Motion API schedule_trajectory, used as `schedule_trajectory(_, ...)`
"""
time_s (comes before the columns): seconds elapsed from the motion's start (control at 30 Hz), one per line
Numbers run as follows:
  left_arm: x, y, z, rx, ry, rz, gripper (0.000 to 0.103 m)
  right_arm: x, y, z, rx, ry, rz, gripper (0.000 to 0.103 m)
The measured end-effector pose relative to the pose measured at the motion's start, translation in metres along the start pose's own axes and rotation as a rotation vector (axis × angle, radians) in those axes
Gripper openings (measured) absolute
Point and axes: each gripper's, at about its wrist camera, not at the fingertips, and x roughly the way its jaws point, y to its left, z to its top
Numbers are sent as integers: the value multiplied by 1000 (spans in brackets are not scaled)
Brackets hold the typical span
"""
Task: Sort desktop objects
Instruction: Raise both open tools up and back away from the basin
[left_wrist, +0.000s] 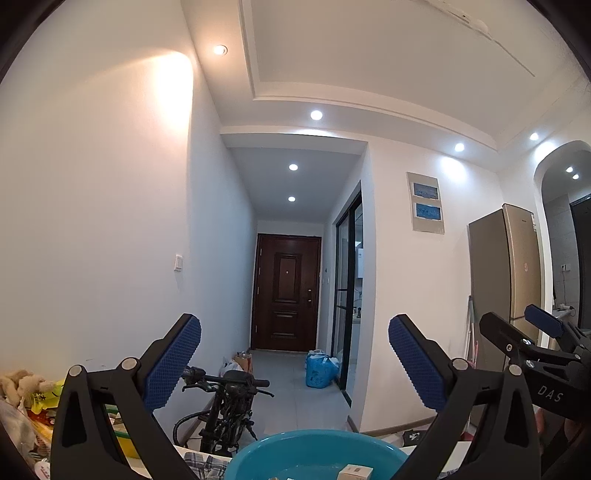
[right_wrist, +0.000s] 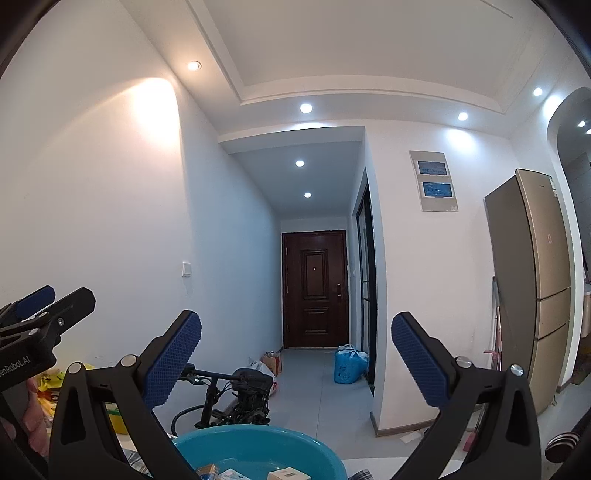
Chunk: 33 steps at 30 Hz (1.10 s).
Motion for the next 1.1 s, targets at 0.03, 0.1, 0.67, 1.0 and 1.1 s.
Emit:
schedule_trajectory(0.03,-2,-1,1,-1,-1,7,103,-1,1,2,-3,0,4,103)
schedule_trajectory(0.1,-10,-2,3,-4,0,6,103,-6,1,4,-7,3,0,103)
schedule_trajectory(0.67,-86,-8,38,8,-71,9,103,-72,11,43,-21,-58,22,103)
schedule_trajectory(1.0,-133,-11,52,0,-104,0,103,-123,18,62,-47,-98,18,103)
schedule_trajectory(1.1,-150,-12,55,6,-118,-4,103,-138,19,64,-44,-113,21,103)
